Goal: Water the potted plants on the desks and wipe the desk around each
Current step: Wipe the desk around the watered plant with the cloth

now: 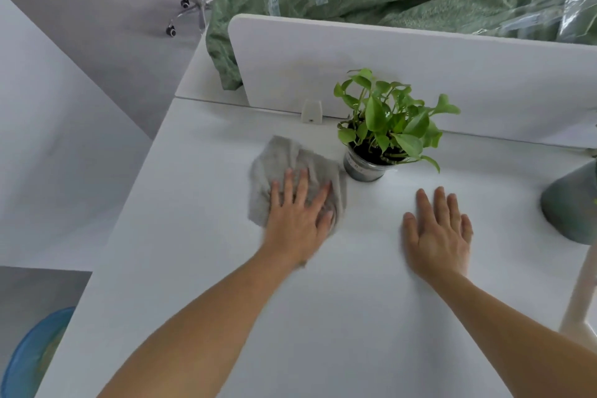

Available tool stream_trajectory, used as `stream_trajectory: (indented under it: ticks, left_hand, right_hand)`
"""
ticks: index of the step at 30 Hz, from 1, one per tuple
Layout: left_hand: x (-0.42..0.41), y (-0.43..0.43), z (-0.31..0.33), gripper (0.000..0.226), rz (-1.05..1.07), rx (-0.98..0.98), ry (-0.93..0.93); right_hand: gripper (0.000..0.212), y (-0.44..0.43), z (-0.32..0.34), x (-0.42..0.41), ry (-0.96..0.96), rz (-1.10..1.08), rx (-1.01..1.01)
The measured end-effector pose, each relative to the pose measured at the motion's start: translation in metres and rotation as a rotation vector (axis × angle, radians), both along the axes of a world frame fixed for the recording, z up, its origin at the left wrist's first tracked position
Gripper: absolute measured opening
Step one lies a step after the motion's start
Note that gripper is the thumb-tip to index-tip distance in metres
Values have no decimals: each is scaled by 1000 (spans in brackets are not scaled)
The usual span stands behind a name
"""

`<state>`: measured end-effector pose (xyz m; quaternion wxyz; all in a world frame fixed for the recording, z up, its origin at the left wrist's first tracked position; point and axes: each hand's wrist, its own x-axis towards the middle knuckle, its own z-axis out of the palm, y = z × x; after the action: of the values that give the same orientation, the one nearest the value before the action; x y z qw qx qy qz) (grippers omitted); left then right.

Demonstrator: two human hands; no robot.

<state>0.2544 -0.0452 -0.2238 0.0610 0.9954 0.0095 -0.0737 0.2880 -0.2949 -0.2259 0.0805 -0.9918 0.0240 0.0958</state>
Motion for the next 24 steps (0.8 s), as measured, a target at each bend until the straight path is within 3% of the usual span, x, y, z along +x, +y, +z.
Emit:
stream_trajectory:
  ticks: [2,4,7,9,11,13,16,20,22,24]
  left_hand:
    - [-32,36,1,58,-197,19,1]
    - [-45,91,-2,57,-194,82,-9]
    - [-44,149,3,63,237,138,-22]
    - [-34,135,2,62,507,85,81]
    - [-26,89,2,63,615,23,97]
    - [-34,32,0,66,468,28,41]
    - [-75,-34,-2,62,79,32,-17]
    - [-118,0,2,58,-311,33,5]
    - [-118,55,-1,59,-250,96,-14]
    - [-111,109,-2,65,15,116,-3]
  right_hand:
    - [69,1,2,-2,-2,8,14]
    - [66,1,4,-3,-7,0,23]
    - [60,3,5,-2,-8,4,19]
    - [59,2,3,-1,2,14,5]
    - [59,3,2,0,18,22,4]
    - [58,0,5,-2,46,28,19]
    - [55,-14,15,2,108,114,75]
    - [54,-46,31,-6,170,128,98]
    - [57,-54,30,-24,189,93,43]
    - [60,-54,22,-46,184,51,6]
